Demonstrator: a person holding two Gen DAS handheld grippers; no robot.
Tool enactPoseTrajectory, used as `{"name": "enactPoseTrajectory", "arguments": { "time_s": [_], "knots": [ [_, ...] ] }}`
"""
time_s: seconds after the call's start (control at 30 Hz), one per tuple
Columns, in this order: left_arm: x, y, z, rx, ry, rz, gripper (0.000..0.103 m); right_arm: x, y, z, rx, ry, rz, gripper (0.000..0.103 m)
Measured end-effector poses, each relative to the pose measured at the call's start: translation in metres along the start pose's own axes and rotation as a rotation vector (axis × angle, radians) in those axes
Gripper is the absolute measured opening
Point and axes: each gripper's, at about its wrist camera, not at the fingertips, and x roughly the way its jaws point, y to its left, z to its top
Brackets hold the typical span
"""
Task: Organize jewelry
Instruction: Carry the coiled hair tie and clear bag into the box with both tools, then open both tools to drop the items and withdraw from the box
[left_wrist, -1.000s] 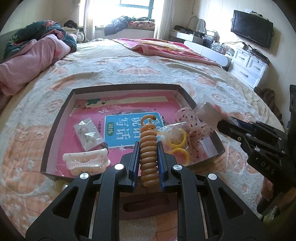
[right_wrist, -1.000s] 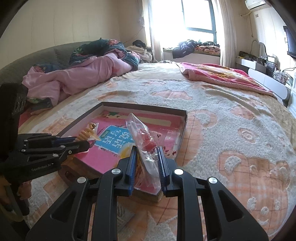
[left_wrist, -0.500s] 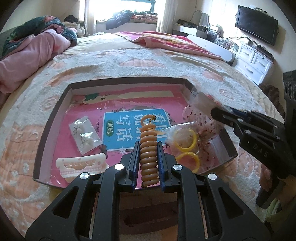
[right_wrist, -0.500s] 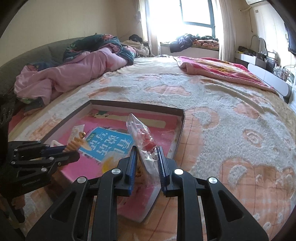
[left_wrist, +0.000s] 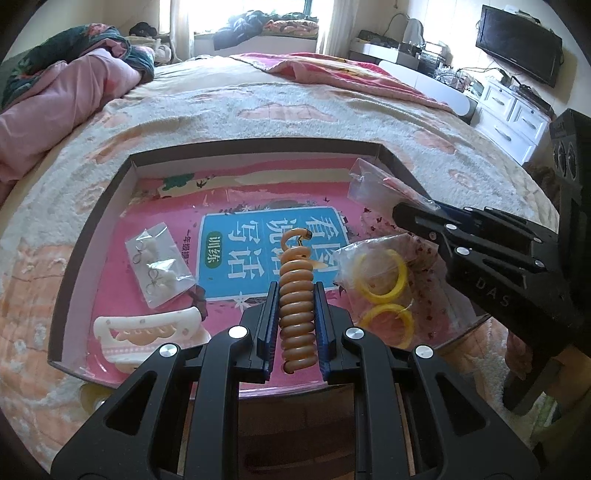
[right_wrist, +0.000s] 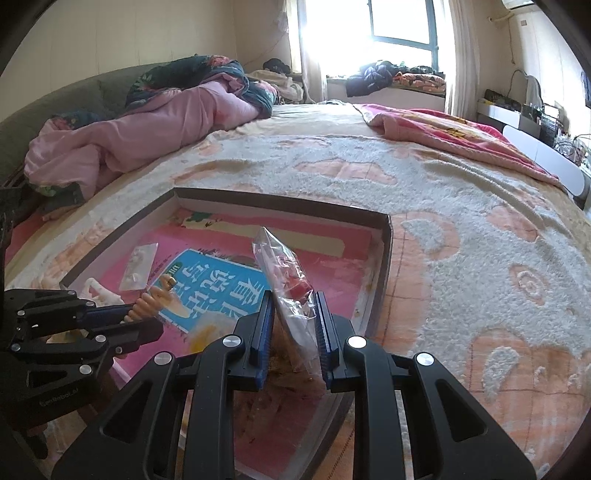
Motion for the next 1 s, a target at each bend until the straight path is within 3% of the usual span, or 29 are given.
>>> {"name": "enactPoseTrajectory", "arguments": {
  "time_s": [0.23,0.37,0.8,1.0],
  "knots": [
    [0.004,0.003,-0.002,-0.011,0.007,0.0,0.011,-0.001,-0.005,-0.001,0.028,0.006,0.01,0.023],
    [0.005,0.004,-0.002,-0.009,0.007,0.002,0.011,-0.004,-0.004,-0.001,0.032,0.006,0.02,0.034],
    [0.004,0.005,-0.006,-0.022,0.009,-0.009,0.011,-0.029,-0.003,-0.003,0.036,-0.044,-0.001,0.054],
    [-0.009,0.004,-0.008,-0.035,-0.023,-0.013,0.029,-0.046,-0.008,-0.007,0.061,-0.068,-0.017,0.064]
  ]
}}
